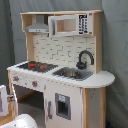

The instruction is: Play with the kitchen

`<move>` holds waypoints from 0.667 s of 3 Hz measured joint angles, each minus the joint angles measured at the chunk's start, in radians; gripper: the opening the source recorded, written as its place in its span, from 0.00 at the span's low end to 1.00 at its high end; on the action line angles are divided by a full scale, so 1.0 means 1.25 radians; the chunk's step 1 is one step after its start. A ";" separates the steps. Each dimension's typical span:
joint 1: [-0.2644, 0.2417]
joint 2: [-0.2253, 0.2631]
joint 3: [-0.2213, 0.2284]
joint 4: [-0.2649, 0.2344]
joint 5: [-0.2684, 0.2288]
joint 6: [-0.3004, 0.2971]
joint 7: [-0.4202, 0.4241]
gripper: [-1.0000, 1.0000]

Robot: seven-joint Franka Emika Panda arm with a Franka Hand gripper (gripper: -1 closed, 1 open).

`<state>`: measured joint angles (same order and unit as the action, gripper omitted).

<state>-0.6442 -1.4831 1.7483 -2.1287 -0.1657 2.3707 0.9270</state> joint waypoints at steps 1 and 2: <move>-0.004 0.000 0.005 0.046 0.005 -0.066 0.000 0.00; -0.003 0.012 0.023 0.052 0.006 -0.083 -0.010 0.00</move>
<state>-0.6474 -1.4683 1.7768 -2.0638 -0.1584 2.2675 0.9141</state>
